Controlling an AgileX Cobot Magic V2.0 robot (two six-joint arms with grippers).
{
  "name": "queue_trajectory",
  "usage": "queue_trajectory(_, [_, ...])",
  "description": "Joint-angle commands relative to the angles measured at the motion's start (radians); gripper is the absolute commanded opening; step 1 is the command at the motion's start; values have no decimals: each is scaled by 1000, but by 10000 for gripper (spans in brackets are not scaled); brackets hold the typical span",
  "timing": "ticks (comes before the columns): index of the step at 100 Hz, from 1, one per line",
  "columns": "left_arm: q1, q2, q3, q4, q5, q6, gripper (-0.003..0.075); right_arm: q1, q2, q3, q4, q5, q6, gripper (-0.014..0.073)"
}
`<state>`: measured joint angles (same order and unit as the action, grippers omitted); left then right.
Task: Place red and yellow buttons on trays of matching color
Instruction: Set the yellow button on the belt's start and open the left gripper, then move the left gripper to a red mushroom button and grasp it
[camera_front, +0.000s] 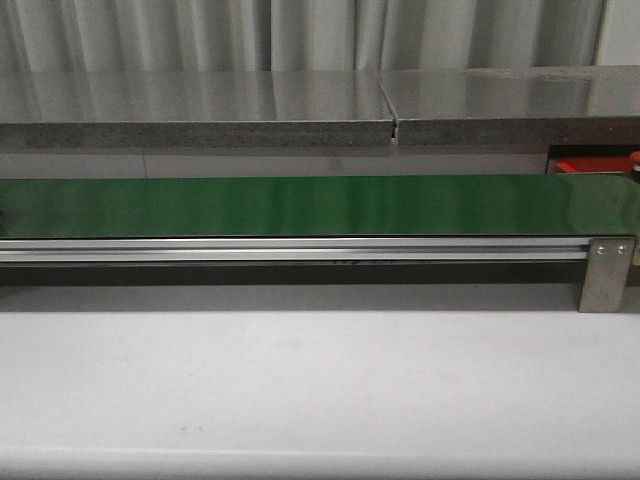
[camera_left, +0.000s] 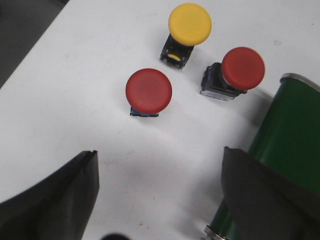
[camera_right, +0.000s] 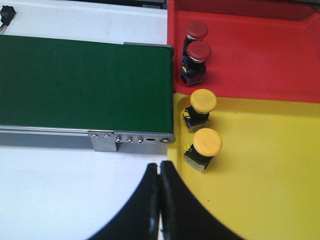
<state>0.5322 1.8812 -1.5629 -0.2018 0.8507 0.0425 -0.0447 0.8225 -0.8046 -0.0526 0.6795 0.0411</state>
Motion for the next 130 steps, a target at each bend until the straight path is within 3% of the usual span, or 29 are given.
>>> queue_trajectory(1, [0, -24, -37, -7, -57, -5, 513, 1, -8, -24, -13, -60, -3, -68])
queue_trajectory(102, [-4, 176, -46, -60, -326, -6, 510, 1, -8, -24, -13, -61, -3, -68])
queue_trajectory(130, [-4, 182, -46, -60, -355, -6, 356, 1, -8, -24, -13, -61, -3, -68])
